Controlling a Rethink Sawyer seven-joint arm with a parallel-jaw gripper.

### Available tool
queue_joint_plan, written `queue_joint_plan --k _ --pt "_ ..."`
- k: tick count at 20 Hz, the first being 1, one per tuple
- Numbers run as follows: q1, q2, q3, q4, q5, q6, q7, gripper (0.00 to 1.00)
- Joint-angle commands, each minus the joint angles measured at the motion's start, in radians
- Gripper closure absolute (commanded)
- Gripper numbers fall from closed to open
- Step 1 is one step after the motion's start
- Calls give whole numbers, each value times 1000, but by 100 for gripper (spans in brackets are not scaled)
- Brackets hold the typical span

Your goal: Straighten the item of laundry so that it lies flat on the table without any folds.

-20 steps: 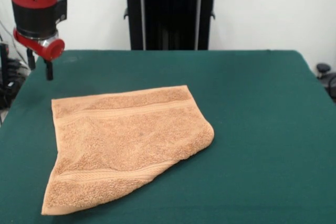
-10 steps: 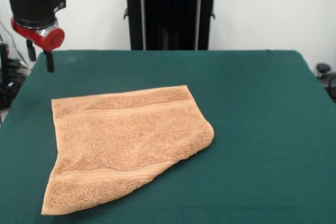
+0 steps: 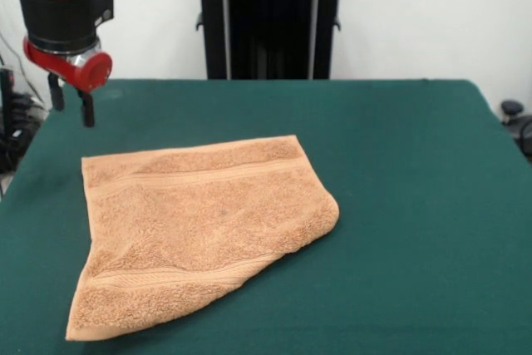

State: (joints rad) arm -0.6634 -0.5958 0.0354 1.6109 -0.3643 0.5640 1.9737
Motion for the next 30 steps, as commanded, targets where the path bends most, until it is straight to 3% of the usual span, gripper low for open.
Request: queue_joint_plan --k 1,12,23,30 --pt "2 155 133 -66 23 13 -29 0" --pt "68 219 121 -144 59 18 65 0" --pt "69 245 96 -112 59 -62 91 0" --pt "67 362 33 -167 9 -113 111 0"
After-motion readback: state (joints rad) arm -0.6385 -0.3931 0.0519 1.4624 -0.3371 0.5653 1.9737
